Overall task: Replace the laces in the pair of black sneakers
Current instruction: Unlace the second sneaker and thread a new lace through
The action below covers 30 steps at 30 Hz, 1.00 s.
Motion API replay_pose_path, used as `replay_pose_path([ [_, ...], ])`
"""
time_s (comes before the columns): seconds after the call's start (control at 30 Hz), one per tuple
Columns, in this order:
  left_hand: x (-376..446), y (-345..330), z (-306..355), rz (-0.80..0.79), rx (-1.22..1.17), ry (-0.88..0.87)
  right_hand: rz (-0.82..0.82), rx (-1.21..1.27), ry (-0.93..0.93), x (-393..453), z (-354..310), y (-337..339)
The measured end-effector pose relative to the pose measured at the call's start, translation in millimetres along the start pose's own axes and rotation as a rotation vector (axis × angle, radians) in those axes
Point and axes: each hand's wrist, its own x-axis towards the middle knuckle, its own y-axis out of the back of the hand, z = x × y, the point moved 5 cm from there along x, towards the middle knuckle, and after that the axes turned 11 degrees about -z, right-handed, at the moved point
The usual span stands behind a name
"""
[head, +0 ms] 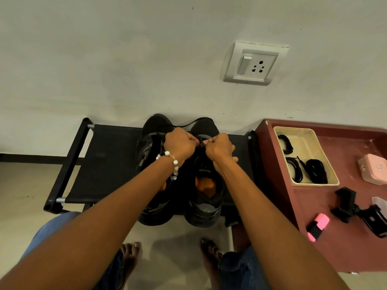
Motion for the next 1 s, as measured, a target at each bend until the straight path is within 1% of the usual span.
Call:
replay_pose_path([
  [0.07,-2,-1,4,0.072,0.129,-0.066,-0.013,0.024,-0.007,0,0,-2],
  [0.17,-1,1,8,0.096,0.205,-0.120,-0.018,0.029,-0.028,2,1,-4],
  [0.37,4,1,12,0.087,0.321,-0.154,0.013,0.105,0.016,2,0,0],
  [0.47,5,-1,12,0.073,0.364,-0.158,-0.001,0.115,0.028,3,-1,-2],
  [0.6,6,-1,12,0.018,0.384,-0.104,-0.045,0.080,0.018,-6,-4,1],
  [0.63,8,0,10,0.011,0.347,-0.081,-0.065,0.029,0.023,-15,-8,3],
  [0.7,12,5,6,-0.004,0.170,-0.079,-0.078,-0.129,0.056,-30,-11,11],
  [0.8,6,13,10,0.002,-0.177,-0.112,0.010,-0.278,0.131,-50,-10,18],
  [0.83,2,17,15,0.015,-0.311,-0.126,0.050,-0.310,0.146,-54,-8,17],
  [0.9,-8,28,28,0.037,-0.637,-0.161,0.102,-0.344,0.121,-59,-2,14],
  [0.97,-19,44,43,0.064,-0.953,-0.237,0.121,-0.329,0.064,-61,5,12],
  [1.0,-24,52,50,0.076,-1.073,-0.289,0.120,-0.309,0.036,-62,8,10],
])
